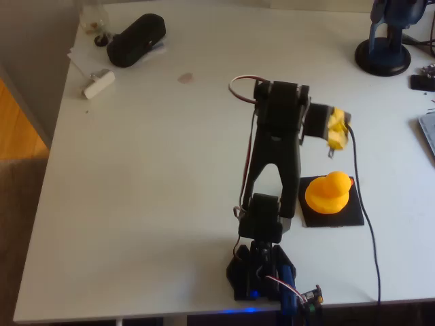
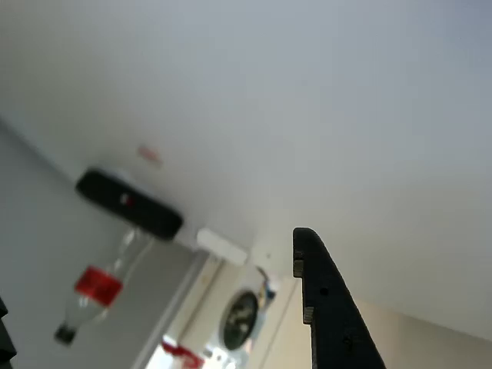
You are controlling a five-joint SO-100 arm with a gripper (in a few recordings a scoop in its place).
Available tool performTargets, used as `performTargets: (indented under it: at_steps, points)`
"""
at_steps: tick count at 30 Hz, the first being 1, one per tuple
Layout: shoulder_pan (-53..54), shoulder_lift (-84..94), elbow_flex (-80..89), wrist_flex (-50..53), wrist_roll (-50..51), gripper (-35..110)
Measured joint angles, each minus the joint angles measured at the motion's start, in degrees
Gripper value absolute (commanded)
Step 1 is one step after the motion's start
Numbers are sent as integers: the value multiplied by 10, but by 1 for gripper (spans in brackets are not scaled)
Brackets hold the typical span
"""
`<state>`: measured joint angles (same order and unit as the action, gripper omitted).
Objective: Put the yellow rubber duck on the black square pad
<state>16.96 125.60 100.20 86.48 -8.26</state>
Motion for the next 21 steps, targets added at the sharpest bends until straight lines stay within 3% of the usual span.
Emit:
performTargets:
  at_steps: [10,21]
  points:
    - [-48,62,106,-123,18,21]
    - [-51,302,457,-320,30,21]
